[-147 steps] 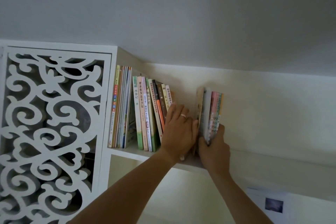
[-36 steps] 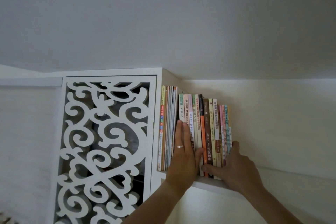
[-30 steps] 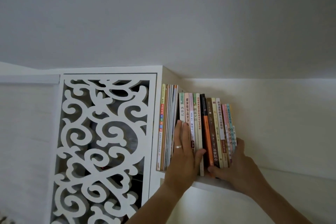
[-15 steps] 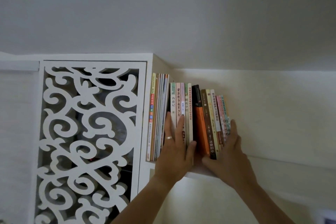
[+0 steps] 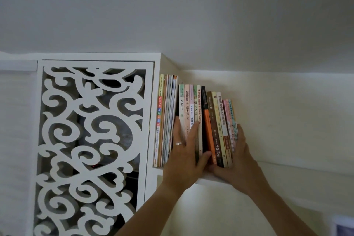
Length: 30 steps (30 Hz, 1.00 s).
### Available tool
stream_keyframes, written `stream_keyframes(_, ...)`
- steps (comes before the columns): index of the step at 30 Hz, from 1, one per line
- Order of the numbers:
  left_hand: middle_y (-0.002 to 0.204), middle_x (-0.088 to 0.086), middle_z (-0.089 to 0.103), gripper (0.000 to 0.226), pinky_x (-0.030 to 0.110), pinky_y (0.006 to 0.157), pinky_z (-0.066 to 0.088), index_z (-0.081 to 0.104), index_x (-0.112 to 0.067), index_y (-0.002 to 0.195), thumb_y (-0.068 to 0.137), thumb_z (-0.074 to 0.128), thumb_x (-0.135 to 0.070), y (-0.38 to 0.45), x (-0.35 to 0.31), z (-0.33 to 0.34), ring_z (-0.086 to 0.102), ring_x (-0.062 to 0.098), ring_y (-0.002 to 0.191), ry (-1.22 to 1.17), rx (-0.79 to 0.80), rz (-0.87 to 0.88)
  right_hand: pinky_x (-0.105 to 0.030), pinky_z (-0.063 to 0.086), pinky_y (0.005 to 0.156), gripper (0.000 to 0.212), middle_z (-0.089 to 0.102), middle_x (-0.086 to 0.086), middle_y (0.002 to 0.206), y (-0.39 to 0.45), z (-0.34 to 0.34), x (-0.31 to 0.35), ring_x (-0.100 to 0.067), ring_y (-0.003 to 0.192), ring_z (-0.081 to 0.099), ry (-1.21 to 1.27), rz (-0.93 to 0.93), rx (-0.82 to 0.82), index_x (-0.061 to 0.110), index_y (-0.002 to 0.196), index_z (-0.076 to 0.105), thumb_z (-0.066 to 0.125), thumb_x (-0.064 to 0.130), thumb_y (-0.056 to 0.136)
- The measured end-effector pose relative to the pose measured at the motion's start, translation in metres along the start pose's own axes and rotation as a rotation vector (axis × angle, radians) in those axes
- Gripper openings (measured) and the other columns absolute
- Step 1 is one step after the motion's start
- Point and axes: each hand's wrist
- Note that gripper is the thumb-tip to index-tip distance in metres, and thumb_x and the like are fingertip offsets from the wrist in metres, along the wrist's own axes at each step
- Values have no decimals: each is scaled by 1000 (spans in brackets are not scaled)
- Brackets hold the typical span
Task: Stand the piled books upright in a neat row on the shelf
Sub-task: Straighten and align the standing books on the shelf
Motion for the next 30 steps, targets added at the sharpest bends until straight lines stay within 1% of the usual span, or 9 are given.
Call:
stream_keyframes(3,171,6,-24,89,57,122,34,-9,-35,165,101,45,-66,-1,0,1,-4,31,161,61,-27,-19,-47,58,86,148,36,-4,149,-3,3,0,-27,117,60,-100,8,-35,40,151,-31,84,66,61)
stream_keyframes(5,173,10,-18,90,57,122,33,-6,-27,166,103,49,-59,-2,-4,-1,-7,31,161,69,-53,-25,-45,57,85,147,36,-5,149,-3,3,0,-28,116,61,-136,5,-45,38,151,-32,84,64,64)
stream_keyframes(7,173,20,-5,86,57,123,31,9,-8,165,104,57,-44,-5,-8,0,-1,36,161,133,-120,39,-44,58,83,147,37,-6,148,-3,2,-1,-27,114,62,-144,-8,-45,37,152,-31,84,64,64)
stream_keyframes(9,171,23,7,78,58,125,27,21,-1,162,104,60,-36,-6,-9,1,7,37,160,217,-171,109,-43,59,80,146,38,-6,148,-3,2,-2,-26,112,63,-148,-10,-39,38,152,-30,83,65,64)
stream_keyframes(11,172,19,11,70,58,127,22,24,-5,162,107,49,-39,-4,-9,-1,9,34,161,350,-159,154,-45,60,82,146,39,-5,149,-2,1,-3,-27,115,63,-148,-26,-35,39,152,-29,82,68,63)
stream_keyframes(14,173,15,8,67,57,127,21,18,-6,164,109,38,-39,3,-6,-1,6,31,161,479,-86,189,-50,58,88,146,37,-4,154,-1,-1,-4,-27,123,59,-126,-40,-27,40,153,-27,81,73,60)
stream_keyframes(19,173,16,10,67,56,126,24,19,-3,163,108,31,-40,7,4,-2,8,32,161,461,-55,217,-56,57,89,146,36,-5,155,-1,0,-4,-32,123,60,-108,-35,-24,43,152,-29,83,69,61)
stream_keyframes(24,173,17,8,68,57,126,24,17,-2,163,109,30,-40,5,0,-3,6,32,161,448,-59,213,-53,57,88,142,35,-8,152,-3,2,-3,-34,119,60,-100,-4,-6,41,151,-27,85,60,66)
stream_keyframes(30,173,17,5,85,58,128,17,18,-7,164,102,40,-61,3,-2,-6,5,32,161,357,-39,208,-55,57,89,142,32,-3,156,-3,-4,-2,-29,128,54,-12,-49,40,43,153,-24,80,75,61)
Point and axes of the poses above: each hand's wrist, its own y-axis towards the middle knuckle, its own z-axis out of the palm, x = y × z
